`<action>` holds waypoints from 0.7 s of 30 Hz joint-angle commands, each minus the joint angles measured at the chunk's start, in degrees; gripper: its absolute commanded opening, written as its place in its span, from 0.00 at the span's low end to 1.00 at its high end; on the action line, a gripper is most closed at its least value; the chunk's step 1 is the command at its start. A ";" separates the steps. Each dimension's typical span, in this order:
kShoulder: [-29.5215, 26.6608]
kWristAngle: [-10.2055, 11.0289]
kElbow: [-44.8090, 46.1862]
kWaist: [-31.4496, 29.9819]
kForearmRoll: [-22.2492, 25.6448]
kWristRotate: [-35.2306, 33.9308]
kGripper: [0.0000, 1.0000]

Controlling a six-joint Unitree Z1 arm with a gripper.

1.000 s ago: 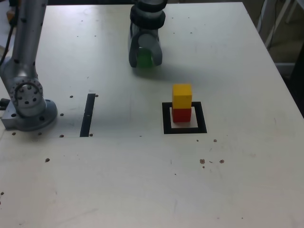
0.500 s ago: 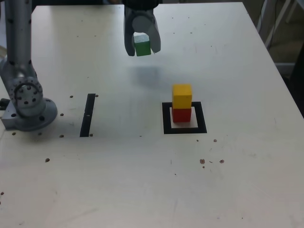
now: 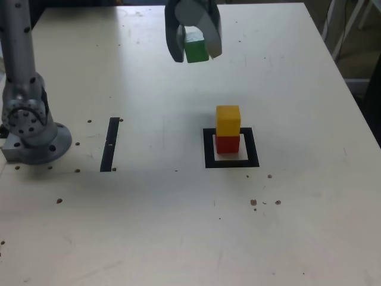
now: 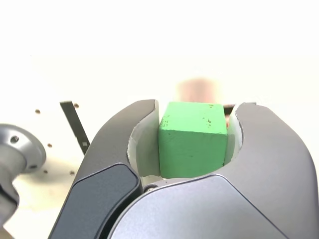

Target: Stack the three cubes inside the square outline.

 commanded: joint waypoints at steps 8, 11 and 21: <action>4.25 -0.74 -9.93 -10.97 8.09 -7.07 0.19; 6.19 -0.72 -12.96 -13.74 10.08 -9.08 0.19; 10.06 -1.75 -14.53 -16.34 11.78 -12.55 0.19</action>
